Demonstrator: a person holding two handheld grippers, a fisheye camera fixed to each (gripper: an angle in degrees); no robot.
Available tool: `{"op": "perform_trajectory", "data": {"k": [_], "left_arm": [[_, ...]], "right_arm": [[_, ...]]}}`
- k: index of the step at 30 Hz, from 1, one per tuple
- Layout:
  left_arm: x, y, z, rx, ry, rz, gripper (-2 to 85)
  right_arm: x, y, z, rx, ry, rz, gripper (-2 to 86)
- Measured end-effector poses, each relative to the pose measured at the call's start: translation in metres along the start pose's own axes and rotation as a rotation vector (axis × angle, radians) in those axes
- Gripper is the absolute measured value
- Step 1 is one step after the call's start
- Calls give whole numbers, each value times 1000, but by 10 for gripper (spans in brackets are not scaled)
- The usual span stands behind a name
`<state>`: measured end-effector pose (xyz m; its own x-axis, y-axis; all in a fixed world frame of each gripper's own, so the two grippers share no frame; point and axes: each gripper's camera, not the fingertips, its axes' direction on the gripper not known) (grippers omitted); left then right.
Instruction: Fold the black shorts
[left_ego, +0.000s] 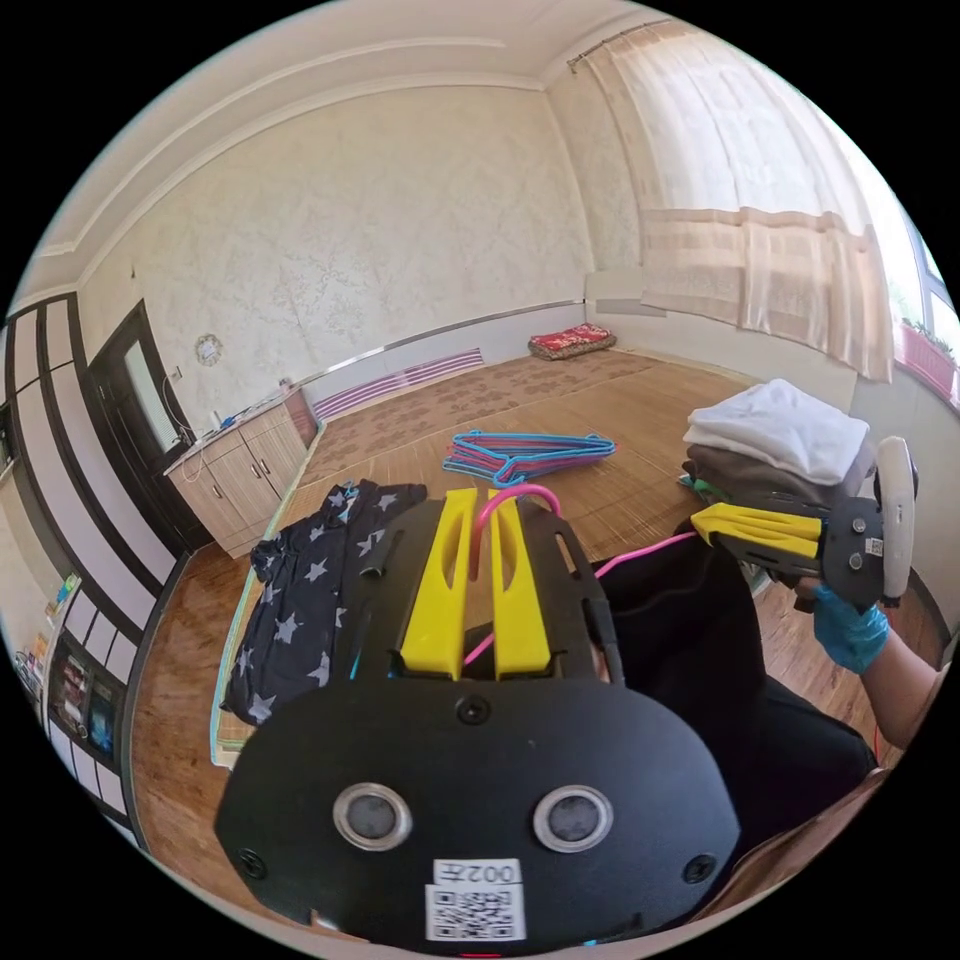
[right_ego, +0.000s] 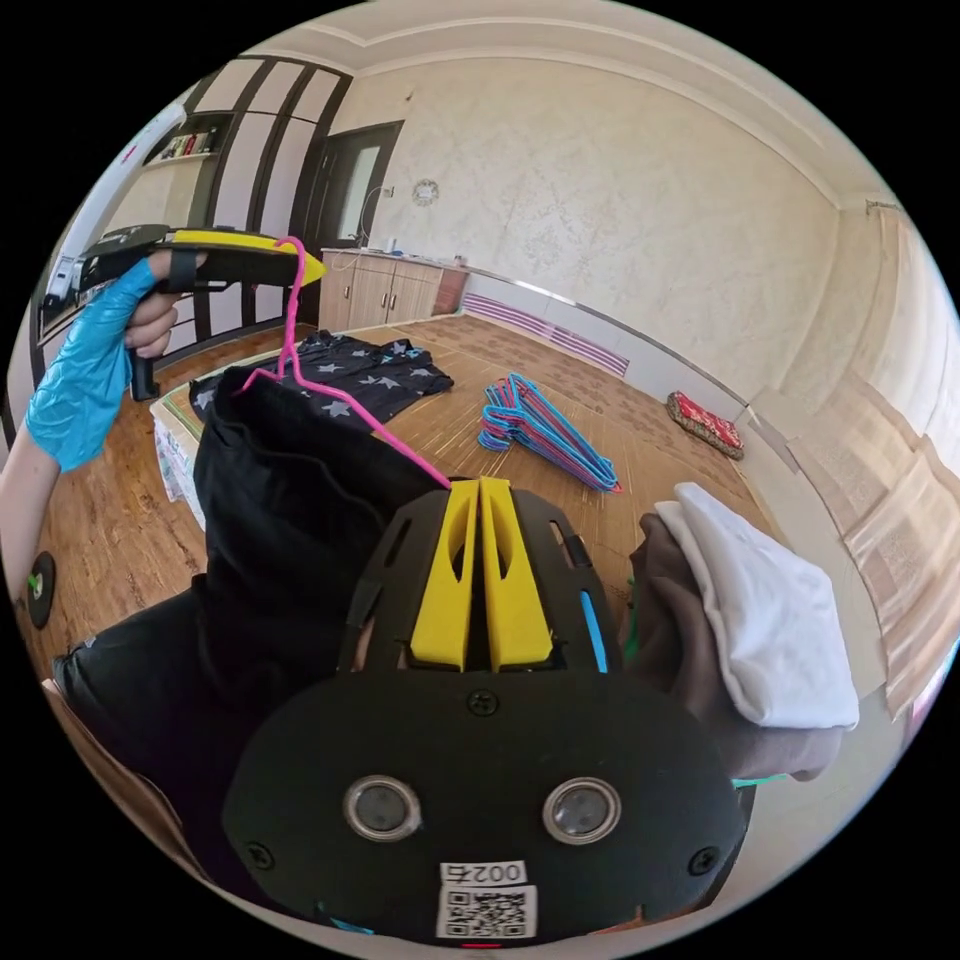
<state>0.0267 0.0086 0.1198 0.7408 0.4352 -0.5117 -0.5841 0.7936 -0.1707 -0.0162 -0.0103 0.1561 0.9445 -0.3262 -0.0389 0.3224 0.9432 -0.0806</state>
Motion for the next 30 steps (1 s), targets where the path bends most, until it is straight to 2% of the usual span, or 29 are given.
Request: {"op": "perform_trajectory", "data": {"k": [8, 13, 30], "left_arm": [[1, 10, 11, -77, 1, 3, -5], [0, 16, 16, -95, 32, -15, -4], [11, 16, 18, -120, -43, 28, -8]], "right_arm": [[-1, 3, 7, -28, 30, 29, 54], [3, 1, 27, -112, -53, 36, 62], [17, -2, 72, -241, 124, 70, -3]]}}
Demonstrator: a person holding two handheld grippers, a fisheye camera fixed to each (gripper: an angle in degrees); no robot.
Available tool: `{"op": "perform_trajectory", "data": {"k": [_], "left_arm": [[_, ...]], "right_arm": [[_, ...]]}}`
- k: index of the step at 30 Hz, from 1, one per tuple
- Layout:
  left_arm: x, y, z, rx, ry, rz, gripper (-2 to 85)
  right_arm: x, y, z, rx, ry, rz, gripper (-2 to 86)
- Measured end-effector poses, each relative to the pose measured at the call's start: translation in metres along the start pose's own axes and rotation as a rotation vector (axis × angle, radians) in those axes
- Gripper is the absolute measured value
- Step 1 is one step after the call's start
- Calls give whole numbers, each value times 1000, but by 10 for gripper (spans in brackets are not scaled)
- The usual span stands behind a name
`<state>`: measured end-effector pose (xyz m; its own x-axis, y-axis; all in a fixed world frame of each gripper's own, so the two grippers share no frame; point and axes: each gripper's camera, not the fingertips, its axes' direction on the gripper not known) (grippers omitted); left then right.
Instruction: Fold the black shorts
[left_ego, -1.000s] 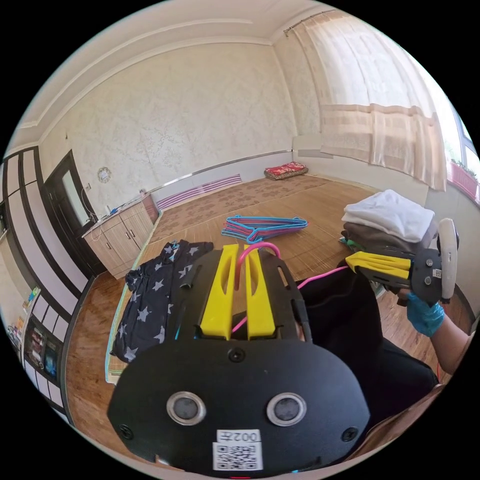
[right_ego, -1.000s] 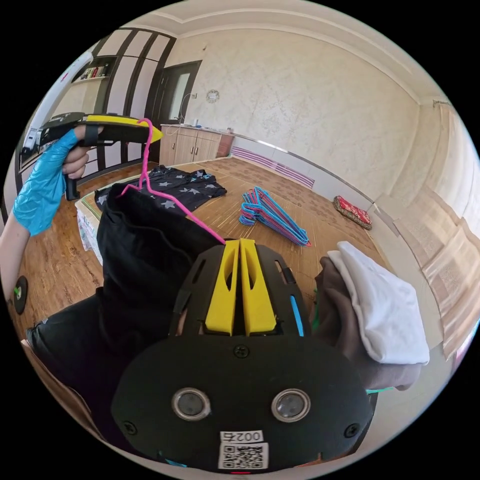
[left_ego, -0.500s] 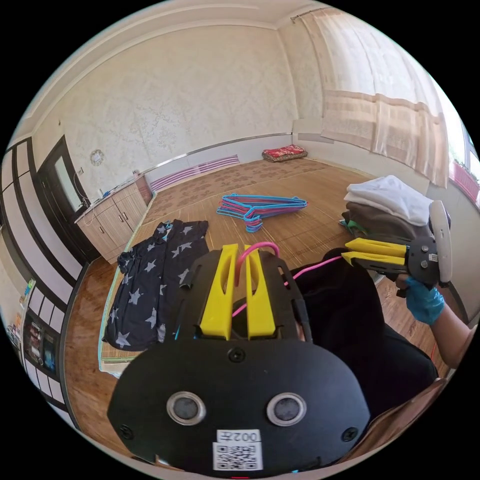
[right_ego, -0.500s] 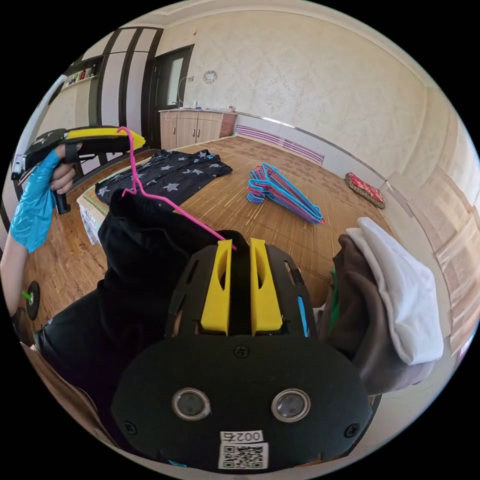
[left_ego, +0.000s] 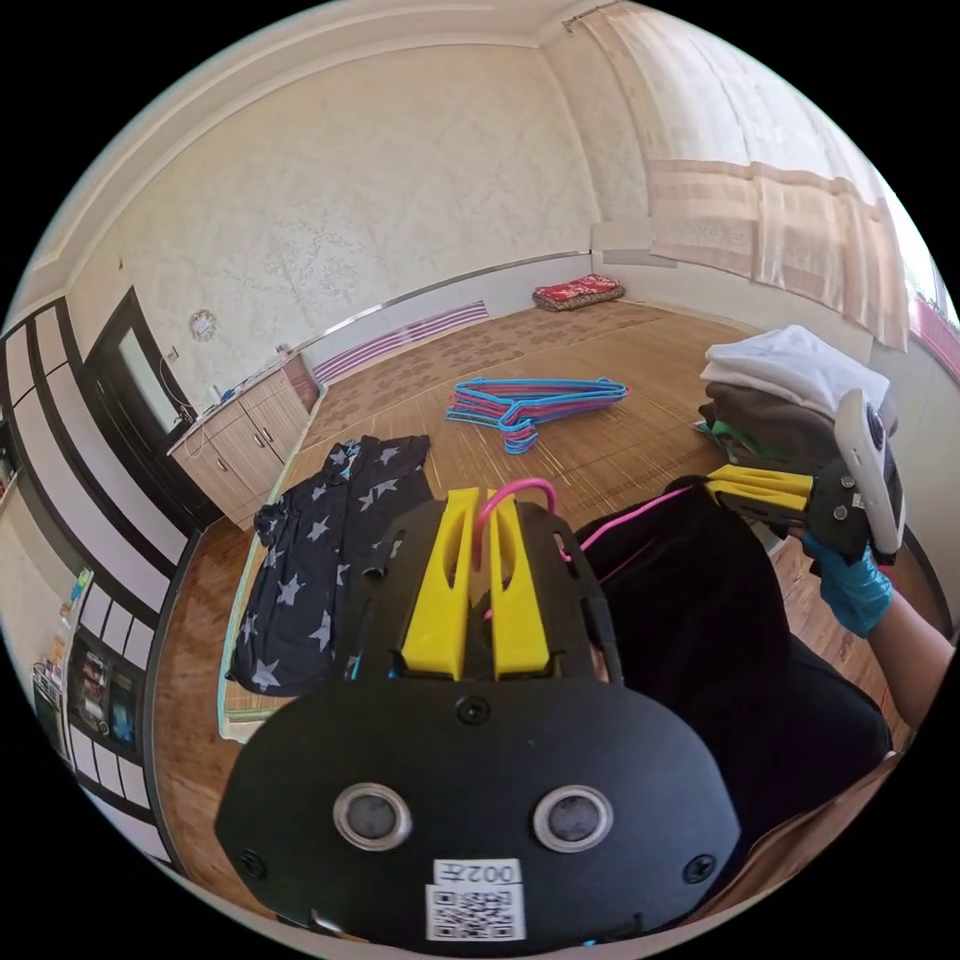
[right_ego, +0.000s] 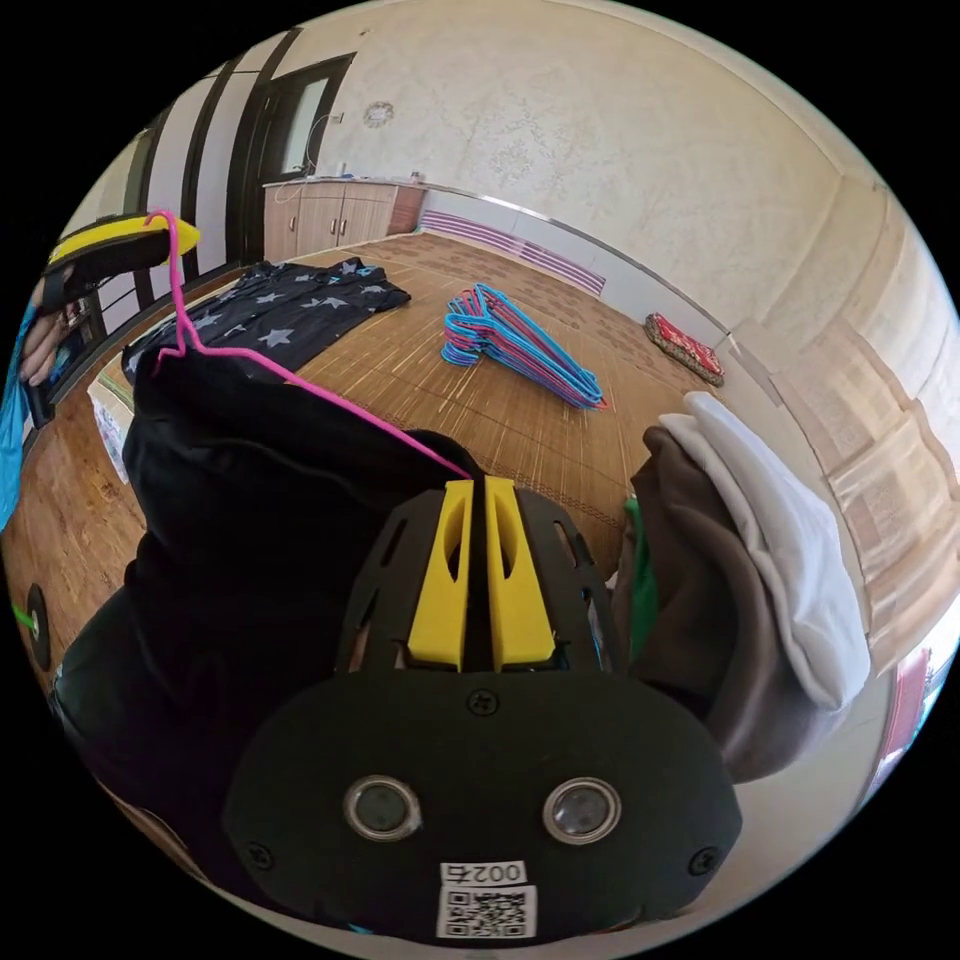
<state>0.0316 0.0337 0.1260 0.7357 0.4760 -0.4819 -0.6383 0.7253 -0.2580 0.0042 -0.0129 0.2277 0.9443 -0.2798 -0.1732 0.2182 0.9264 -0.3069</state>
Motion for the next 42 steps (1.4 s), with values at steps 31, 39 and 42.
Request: {"op": "perform_trajectory", "data": {"k": [31, 39, 42], "left_arm": [[-40, 13, -4, 23, 29, -168, -7], [-52, 18, -5, 40, 29, -227, -4], [-55, 19, -5, 40, 45, -227, -4]], "right_arm": [[49, -10, 57, -107, -115, 121, -7], [55, -4, 58, -111, -160, 105, -7], [61, -2, 60, -96, -161, 151, -7]]}}
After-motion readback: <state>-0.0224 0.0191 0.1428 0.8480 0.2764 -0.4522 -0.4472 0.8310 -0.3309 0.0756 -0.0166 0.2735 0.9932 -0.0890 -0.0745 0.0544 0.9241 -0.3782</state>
